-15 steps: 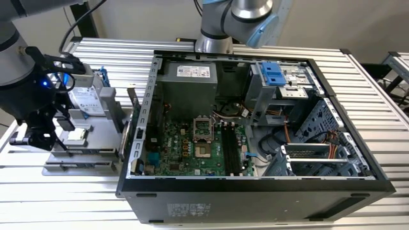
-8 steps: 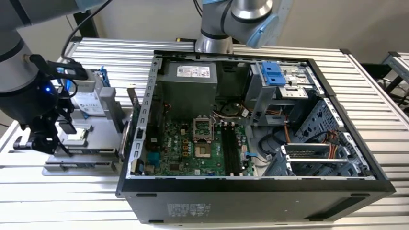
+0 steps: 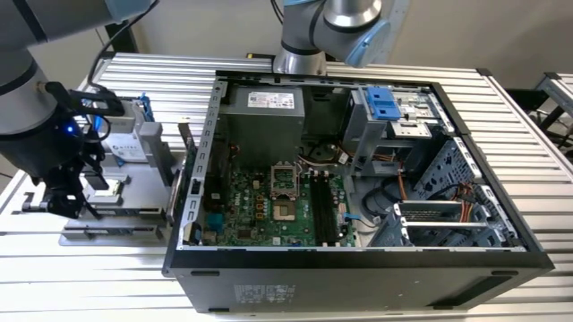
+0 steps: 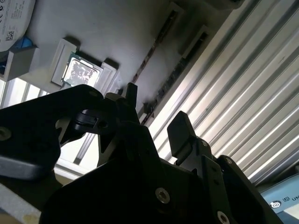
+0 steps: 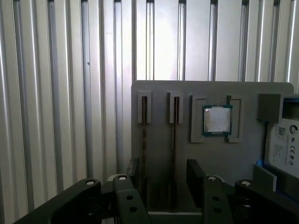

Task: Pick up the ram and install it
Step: 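Pick up the ram and move it above insertion slot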

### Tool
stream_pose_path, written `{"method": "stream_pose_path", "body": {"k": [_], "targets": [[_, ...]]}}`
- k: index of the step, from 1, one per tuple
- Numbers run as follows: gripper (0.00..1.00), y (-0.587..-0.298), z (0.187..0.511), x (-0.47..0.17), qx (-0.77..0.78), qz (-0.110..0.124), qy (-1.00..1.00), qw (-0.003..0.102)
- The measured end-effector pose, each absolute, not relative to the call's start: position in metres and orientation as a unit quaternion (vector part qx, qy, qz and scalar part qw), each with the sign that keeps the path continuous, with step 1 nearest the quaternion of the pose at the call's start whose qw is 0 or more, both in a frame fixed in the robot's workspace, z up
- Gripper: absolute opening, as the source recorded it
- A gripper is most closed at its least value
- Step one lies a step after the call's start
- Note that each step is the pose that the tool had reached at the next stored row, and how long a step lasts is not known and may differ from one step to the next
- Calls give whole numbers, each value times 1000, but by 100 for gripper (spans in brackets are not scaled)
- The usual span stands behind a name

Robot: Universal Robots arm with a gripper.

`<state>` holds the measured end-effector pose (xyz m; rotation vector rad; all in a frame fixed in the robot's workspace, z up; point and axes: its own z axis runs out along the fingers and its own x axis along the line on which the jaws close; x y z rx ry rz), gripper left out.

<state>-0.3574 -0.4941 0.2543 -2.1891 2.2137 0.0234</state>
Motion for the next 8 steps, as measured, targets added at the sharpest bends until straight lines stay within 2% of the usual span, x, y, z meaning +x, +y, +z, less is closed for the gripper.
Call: {"method": "stream_pose_path", "body": {"k": [8], "targets": [[100,-495,249,-357,-703,8,711,14]]}}
